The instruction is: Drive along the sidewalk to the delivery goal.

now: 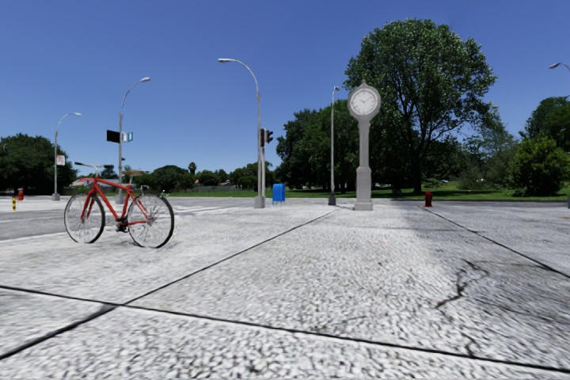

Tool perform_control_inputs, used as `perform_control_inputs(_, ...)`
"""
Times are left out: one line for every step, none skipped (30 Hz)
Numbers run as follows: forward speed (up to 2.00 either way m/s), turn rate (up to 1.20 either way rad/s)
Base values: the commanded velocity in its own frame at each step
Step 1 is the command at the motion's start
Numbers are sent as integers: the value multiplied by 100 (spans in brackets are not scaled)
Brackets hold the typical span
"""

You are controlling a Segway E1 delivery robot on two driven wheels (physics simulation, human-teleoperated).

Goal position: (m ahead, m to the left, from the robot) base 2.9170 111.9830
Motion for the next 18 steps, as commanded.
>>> perform_control_inputs(200,0)
perform_control_inputs(200,0)
perform_control_inputs(200,0)
perform_control_inputs(200,0)
perform_control_inputs(200,0)
perform_control_inputs(200,0)
perform_control_inputs(200,0)
perform_control_inputs(200,0)
perform_control_inputs(200,0)
perform_control_inputs(200,0)
perform_control_inputs(200,0)
perform_control_inputs(200,0)
perform_control_inputs(200,0)
perform_control_inputs(200,0)
perform_control_inputs(200,0)
perform_control_inputs(200,0)
perform_control_inputs(200,0)
perform_control_inputs(200,0)
